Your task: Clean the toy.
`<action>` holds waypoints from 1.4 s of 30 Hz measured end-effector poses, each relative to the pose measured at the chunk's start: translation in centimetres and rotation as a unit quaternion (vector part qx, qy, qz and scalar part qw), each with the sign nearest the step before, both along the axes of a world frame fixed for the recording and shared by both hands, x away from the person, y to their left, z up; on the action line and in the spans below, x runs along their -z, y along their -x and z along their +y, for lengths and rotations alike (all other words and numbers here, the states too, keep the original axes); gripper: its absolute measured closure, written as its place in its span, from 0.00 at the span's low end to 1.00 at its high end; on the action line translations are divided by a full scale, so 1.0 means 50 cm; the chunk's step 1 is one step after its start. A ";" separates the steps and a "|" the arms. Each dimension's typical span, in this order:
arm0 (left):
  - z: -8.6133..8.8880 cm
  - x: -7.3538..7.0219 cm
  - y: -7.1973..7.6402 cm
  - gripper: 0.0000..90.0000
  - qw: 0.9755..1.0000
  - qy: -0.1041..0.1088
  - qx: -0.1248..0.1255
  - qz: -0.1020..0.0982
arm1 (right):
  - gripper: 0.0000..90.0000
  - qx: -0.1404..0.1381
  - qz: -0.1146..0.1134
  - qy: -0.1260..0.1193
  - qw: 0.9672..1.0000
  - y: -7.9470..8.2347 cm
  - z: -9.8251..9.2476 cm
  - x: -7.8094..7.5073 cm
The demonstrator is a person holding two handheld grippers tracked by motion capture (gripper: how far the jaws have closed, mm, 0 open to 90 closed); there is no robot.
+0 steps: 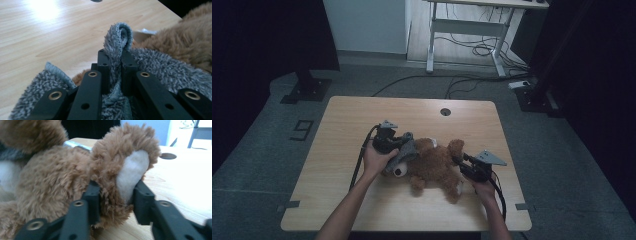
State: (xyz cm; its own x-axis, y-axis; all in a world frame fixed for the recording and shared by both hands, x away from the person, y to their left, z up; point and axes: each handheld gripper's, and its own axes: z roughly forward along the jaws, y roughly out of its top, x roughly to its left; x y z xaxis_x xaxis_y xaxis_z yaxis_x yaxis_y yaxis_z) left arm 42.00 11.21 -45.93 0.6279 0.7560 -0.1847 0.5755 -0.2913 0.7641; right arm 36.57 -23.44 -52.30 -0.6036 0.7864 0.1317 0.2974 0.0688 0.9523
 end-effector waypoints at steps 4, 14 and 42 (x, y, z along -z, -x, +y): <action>0.007 0.009 0.047 0.90 1.000 0.007 0.003 -0.030 | 0.38 0.013 0.010 -0.022 1.000 0.013 -0.012 -0.033; 0.027 0.017 0.119 0.90 0.998 0.040 0.019 -0.049 | 0.21 0.001 0.011 -0.050 0.999 0.025 0.006 -0.110; -0.007 0.059 0.167 0.90 0.995 0.072 0.038 -0.058 | 0.55 -0.019 0.093 0.068 0.993 0.026 0.094 0.016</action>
State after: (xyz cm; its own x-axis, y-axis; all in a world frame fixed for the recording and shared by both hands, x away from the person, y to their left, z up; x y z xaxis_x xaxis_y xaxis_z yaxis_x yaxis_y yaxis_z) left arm 33.67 10.87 -48.89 0.7063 0.6756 -0.2115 0.4617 -0.2131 0.8610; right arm 35.25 -18.76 -53.09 -0.6079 0.7819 0.1385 0.4621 0.2065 0.8624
